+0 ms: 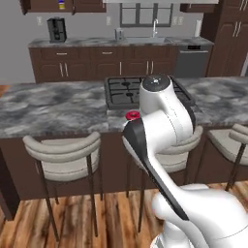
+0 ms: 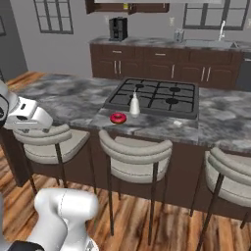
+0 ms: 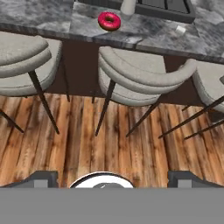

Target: Move the oil and vinegar bottle and mayonnaise from the cabinet to the dining counter.

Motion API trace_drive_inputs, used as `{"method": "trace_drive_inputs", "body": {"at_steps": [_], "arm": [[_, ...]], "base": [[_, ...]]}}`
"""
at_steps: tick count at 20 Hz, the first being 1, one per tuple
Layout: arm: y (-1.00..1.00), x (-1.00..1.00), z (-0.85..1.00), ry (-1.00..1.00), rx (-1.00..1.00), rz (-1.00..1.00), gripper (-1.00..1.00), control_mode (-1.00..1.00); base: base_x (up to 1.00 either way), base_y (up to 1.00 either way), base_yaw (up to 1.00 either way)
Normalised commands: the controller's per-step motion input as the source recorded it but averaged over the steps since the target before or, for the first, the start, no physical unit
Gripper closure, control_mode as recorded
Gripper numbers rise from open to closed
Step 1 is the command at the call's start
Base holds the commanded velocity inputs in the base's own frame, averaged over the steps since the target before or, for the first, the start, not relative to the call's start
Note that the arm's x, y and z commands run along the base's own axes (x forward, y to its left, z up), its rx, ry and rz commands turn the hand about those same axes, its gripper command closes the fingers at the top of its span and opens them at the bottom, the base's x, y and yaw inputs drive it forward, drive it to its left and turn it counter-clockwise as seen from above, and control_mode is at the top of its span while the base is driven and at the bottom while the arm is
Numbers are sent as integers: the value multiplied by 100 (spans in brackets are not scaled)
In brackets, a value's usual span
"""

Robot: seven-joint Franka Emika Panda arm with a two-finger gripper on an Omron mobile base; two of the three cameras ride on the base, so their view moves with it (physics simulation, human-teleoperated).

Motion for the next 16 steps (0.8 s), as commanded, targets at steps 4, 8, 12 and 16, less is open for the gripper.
{"method": "trace_drive_inputs", "body": {"at_steps": [4,8,12,16], "arm": [[0,0,0,0,0,0,-100,100],[0,0,0,0,0,0,-100,100],[0,0,0,0,0,0,-100,100],[0,0,0,0,0,0,-100,100]], "base": [[3,100,-1],[7,100,-2],[10,100,-2],[16,100,-2]]}}
